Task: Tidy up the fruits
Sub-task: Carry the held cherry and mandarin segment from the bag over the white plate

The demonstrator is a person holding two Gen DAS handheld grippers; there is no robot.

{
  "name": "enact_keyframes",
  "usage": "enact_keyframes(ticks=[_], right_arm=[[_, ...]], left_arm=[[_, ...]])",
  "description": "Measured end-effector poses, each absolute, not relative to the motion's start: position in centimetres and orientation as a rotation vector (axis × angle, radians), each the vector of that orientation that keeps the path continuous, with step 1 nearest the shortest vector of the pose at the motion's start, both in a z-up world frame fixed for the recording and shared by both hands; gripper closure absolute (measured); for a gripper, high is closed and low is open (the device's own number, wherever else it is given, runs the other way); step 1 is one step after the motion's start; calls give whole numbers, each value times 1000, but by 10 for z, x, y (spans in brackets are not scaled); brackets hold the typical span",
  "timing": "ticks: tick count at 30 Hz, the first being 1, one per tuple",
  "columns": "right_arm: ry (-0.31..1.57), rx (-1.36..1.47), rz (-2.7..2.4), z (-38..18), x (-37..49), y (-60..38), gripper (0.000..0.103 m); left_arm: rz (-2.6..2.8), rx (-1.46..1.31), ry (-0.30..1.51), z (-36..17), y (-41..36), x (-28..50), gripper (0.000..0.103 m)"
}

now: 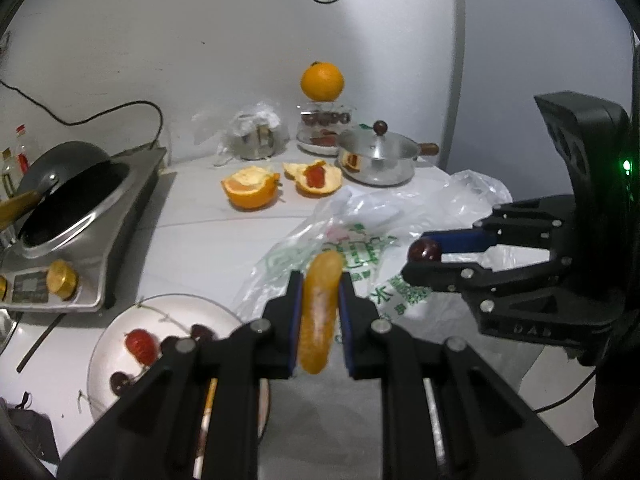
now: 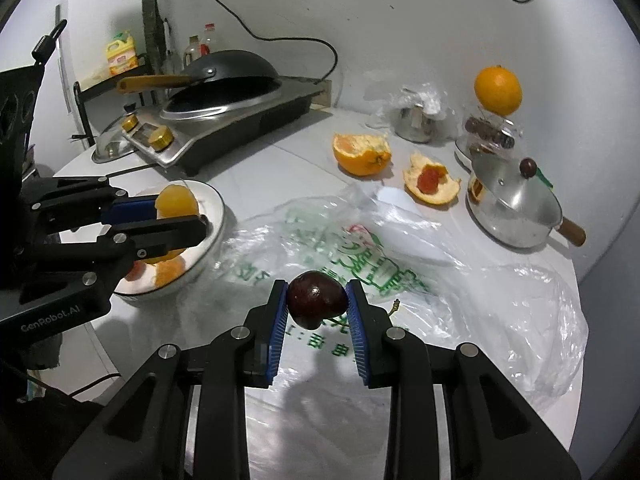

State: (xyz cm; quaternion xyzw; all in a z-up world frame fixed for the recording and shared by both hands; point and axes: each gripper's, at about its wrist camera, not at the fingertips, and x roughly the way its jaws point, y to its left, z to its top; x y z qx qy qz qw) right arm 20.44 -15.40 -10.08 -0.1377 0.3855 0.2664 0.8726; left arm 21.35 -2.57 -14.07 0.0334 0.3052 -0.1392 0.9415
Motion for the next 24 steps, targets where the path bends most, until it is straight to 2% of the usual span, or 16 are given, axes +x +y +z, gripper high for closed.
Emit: enact_keyframes(ticks=[24], right_arm=[[796, -351, 634, -99, 182, -77, 72]], left_arm=[[-148, 4, 642, -158, 74, 170, 86]])
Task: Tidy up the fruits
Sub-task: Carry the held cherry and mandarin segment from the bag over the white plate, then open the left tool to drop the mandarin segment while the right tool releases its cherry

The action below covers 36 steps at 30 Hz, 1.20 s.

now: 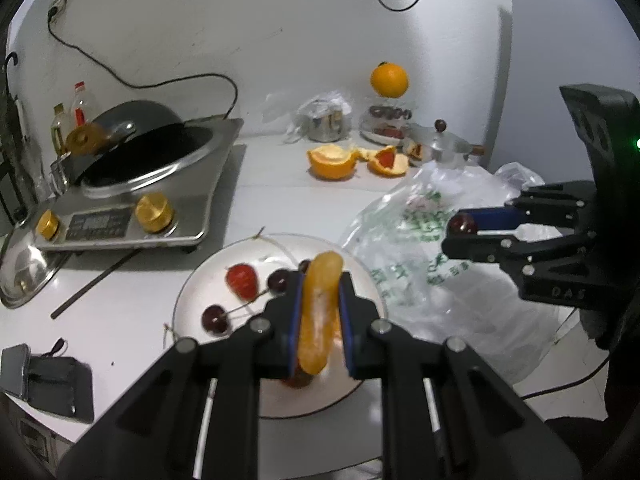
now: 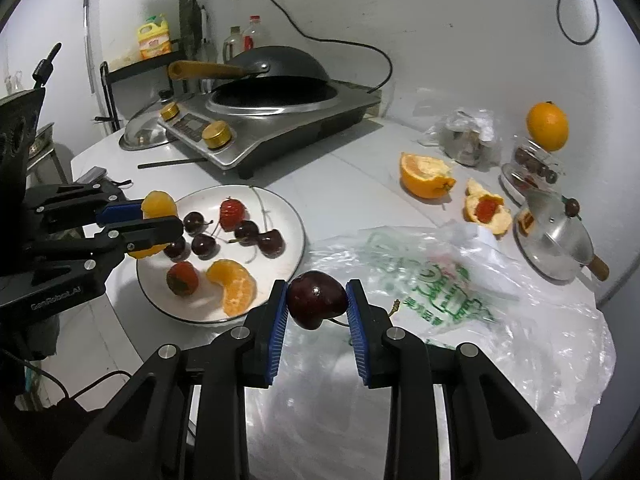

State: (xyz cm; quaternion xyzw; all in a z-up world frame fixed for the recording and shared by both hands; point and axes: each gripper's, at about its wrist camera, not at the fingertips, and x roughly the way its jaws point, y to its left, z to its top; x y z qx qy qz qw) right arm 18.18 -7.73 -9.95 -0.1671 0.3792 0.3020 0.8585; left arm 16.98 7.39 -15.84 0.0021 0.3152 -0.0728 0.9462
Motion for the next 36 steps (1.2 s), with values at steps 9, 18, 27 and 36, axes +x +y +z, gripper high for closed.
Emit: enact_keyframes(ticks=[9, 18, 27, 36], right_arm=[[820, -378, 653, -108, 186, -52, 72], [842, -394, 675, -117, 199, -36, 72], [854, -391, 687, -123, 213, -29, 72], [867, -382, 692, -130, 220, -29, 72]], left_arm=[[-127, -28, 669, -178, 98, 179, 86], [-150, -42, 691, -189, 100, 202, 86], [-164, -53, 728, -203, 97, 227, 86], [-168, -53, 772, -216, 92, 244, 84]])
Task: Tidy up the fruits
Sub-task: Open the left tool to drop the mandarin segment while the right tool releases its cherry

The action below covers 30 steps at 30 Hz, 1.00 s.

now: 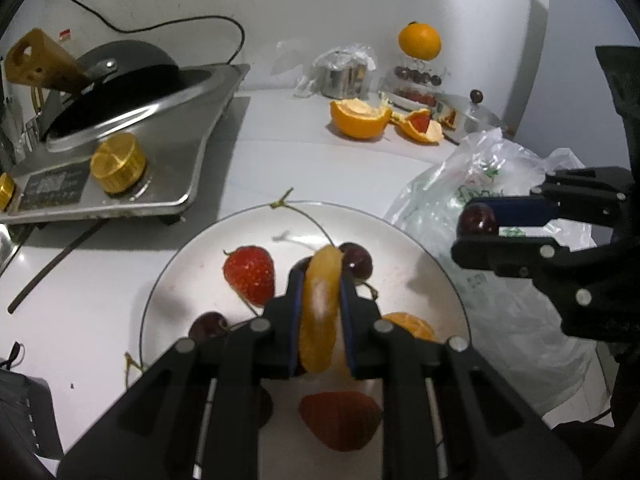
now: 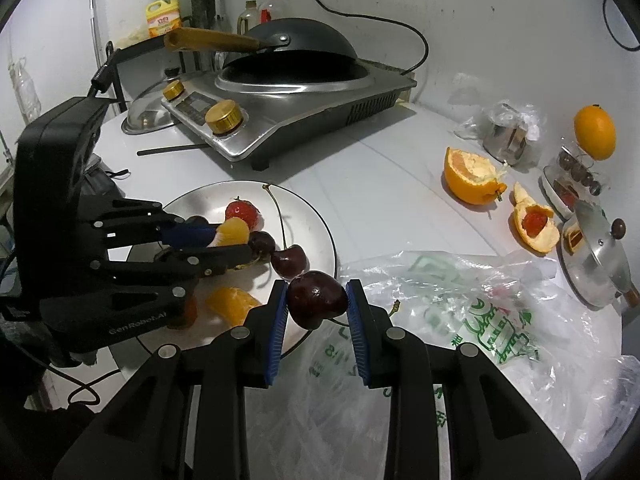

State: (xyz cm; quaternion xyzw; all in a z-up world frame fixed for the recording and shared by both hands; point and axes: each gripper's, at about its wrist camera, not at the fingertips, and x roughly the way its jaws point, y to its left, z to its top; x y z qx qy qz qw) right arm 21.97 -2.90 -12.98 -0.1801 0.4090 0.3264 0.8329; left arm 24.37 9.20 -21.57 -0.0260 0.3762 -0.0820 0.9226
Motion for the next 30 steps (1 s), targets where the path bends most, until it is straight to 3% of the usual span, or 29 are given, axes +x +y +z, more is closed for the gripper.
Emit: enact_keyframes(ticks=[3, 6, 22, 23, 25, 30], right_arm=[[859, -380, 699, -129, 220, -28, 72], [857, -382, 703, -129, 221, -26, 72], [876, -406, 731, -138, 224, 4, 72], [880, -407, 731, -140, 224, 7, 72], [884, -407, 731, -141, 224, 9, 72], [912, -401, 726, -152, 227, 16, 72]], left_arm=[[-168, -63, 781, -219, 93, 246, 84], [-169, -65, 790, -220, 92, 248, 75], [-112, -66, 719, -195, 121, 222, 72], [-103, -69, 716, -194, 124, 220, 69], [-85, -76, 707, -193, 129, 217, 35], [-69, -104, 686, -191, 141, 207, 33]])
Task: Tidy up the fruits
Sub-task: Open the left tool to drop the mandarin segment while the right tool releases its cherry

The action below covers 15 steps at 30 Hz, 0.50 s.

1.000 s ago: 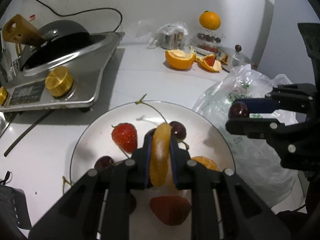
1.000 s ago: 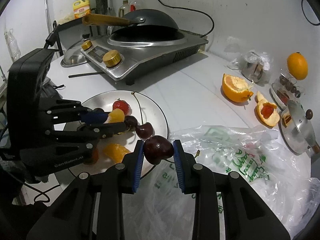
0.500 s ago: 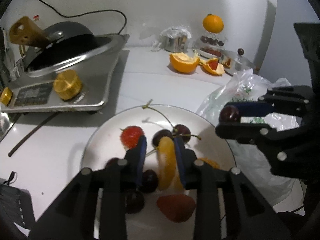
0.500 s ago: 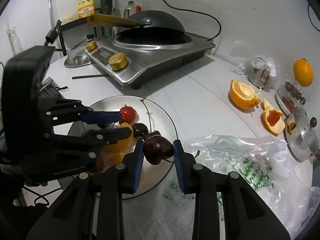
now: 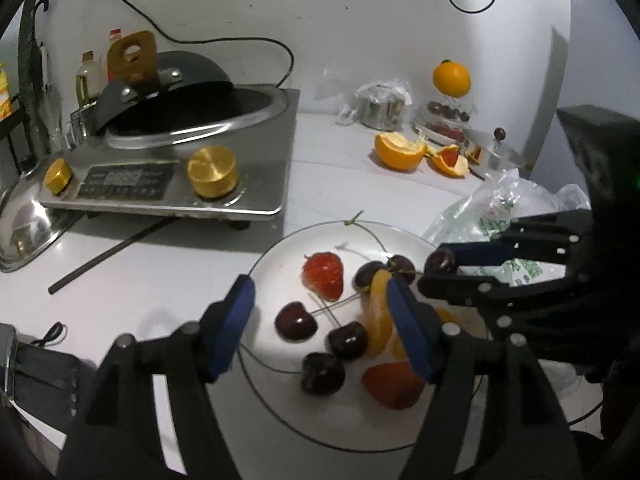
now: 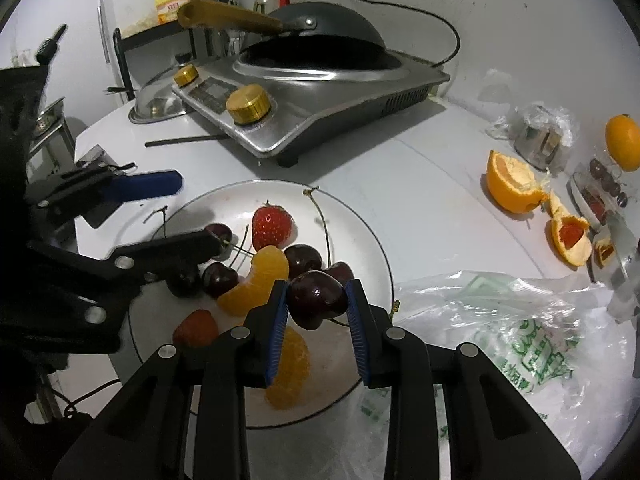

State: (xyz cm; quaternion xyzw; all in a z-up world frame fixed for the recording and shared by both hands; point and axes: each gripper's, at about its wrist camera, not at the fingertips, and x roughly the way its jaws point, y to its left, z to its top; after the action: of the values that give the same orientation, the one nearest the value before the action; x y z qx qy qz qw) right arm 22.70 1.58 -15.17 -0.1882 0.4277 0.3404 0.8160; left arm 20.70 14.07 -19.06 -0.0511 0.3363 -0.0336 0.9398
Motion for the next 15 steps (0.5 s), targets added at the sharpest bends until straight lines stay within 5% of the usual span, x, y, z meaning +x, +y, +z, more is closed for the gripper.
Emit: enact_keyframes(ticks=[15], right_arm=[[949, -372, 683, -163, 224, 23, 71]], left_arm=[[-56, -114, 680, -194, 150, 185, 33]])
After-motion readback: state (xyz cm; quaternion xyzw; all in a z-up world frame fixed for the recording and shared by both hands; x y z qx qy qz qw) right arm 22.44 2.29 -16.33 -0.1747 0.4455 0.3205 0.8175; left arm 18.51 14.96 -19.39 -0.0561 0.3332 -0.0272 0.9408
